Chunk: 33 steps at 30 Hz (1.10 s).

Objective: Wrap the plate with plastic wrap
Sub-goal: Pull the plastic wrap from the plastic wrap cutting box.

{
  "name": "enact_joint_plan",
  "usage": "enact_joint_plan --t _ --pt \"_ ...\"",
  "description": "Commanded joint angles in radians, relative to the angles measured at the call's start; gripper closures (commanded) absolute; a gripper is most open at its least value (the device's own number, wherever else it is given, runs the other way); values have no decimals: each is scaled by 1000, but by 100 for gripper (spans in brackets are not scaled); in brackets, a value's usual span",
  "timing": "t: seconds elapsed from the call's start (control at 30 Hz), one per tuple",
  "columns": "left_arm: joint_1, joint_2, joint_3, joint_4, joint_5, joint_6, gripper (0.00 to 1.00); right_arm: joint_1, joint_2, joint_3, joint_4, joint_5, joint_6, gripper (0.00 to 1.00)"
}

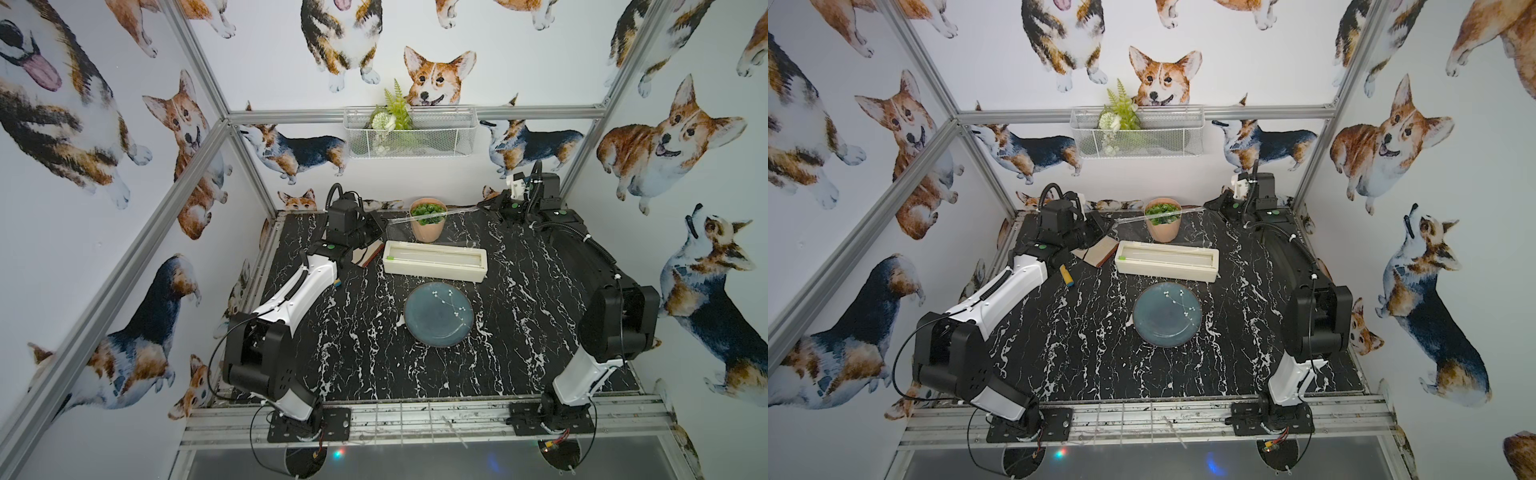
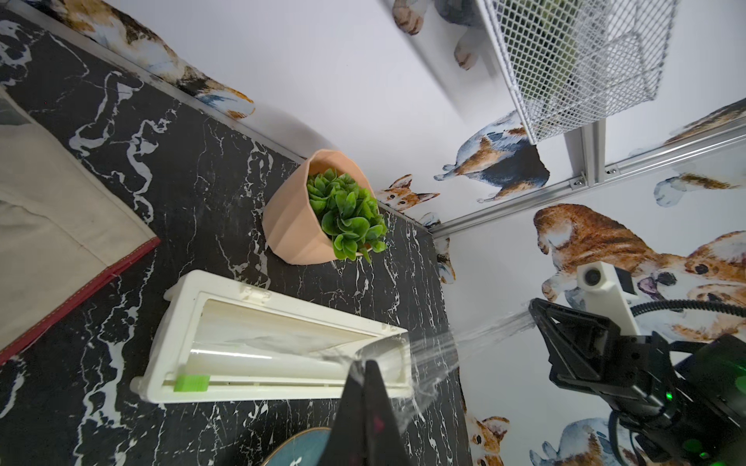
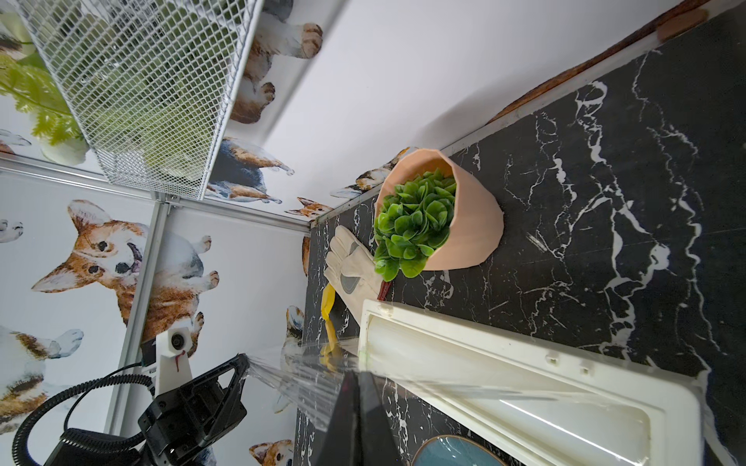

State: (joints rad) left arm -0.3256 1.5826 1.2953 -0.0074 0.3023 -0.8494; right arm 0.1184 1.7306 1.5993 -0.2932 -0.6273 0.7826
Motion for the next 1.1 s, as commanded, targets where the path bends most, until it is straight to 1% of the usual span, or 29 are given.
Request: enact_joint_plan --t 0.0,0.13,0.2,0.3,0.4,0.57,0.7,0.8,0.87,1.07 --pt "8 10 37 -16 -10 10 100 -10 -13 35 -9 42 -16 100" --pt "8 -1 45 -10 1 4 100 -14 0 79 -44 40 -30 100" --pt "8 -24 38 -10 -10 6 100 -13 16 107 -61 33 -31 100" --pt "7 -74 22 -26 -53 22 100 -5 45 141 -63 9 -20 100" --pt "7 -126 12 -66 -104 48 100 20 78 191 -100 19 -44 100" --pt "10 -158 14 -126 -132 88 100 57 133 263 -128 27 -48 100" --pt "14 -188 3 -151 -152 111 100 63 189 367 -173 26 -57 100" --pt "13 -202 2 -164 -165 124 100 63 241 498 -274 29 -92 100" --pt "14 -201 9 -166 -158 130 100 61 246 532 -319 40 -111 100" --pt "16 -140 52 -150 -77 127 100 23 174 444 -311 43 -105 100"
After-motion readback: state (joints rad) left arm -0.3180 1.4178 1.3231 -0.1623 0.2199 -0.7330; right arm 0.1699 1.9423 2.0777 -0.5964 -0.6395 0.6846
